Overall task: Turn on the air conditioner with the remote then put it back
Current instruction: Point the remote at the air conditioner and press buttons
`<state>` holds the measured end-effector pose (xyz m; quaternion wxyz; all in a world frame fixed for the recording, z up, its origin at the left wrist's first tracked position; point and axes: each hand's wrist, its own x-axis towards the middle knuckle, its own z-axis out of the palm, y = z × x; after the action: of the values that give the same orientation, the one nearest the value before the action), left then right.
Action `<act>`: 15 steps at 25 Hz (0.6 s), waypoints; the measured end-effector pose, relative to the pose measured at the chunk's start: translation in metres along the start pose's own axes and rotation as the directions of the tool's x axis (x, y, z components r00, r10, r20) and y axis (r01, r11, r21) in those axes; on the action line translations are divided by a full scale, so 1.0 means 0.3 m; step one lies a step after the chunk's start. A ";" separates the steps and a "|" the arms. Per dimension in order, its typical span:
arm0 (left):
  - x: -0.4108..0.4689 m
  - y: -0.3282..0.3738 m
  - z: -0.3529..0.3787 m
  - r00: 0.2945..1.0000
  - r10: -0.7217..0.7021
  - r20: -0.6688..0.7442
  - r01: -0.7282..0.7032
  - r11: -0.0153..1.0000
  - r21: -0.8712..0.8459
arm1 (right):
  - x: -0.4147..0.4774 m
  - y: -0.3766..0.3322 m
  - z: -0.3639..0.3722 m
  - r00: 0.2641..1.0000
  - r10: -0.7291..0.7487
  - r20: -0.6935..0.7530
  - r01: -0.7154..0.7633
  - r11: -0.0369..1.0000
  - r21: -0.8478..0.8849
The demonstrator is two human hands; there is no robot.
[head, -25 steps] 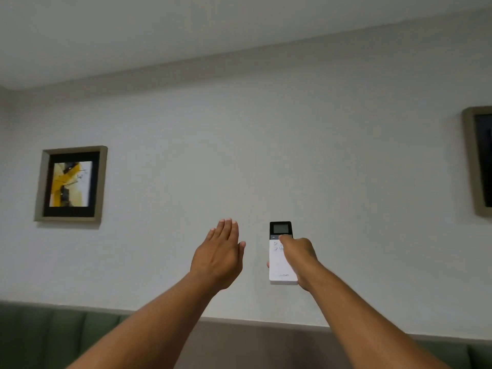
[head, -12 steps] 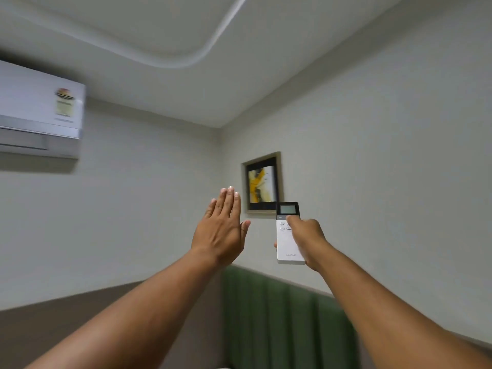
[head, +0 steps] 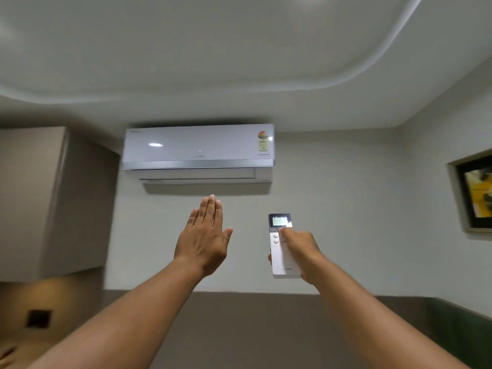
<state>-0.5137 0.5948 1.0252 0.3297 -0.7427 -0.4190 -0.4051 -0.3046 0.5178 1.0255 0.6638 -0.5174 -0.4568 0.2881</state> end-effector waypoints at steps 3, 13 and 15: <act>-0.050 -0.169 -0.027 0.998 -0.055 0.023 0.053 0.995 0.081 | 0.010 0.011 0.212 0.993 0.011 0.117 -0.009 1.000 -0.015; -0.119 -0.371 -0.010 0.986 -0.127 0.106 0.109 0.981 0.163 | 0.026 0.042 0.514 0.978 0.017 0.206 -0.016 1.000 -0.005; -0.111 -0.355 -0.002 0.984 -0.130 0.122 0.114 0.985 0.128 | 0.029 0.042 0.512 0.981 0.018 0.193 -0.017 1.000 -0.007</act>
<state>-0.6192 0.6284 1.0124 0.3205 -0.7190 -0.5080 -0.3496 -0.4389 0.5941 1.0235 0.6123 -0.4927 -0.5154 0.3416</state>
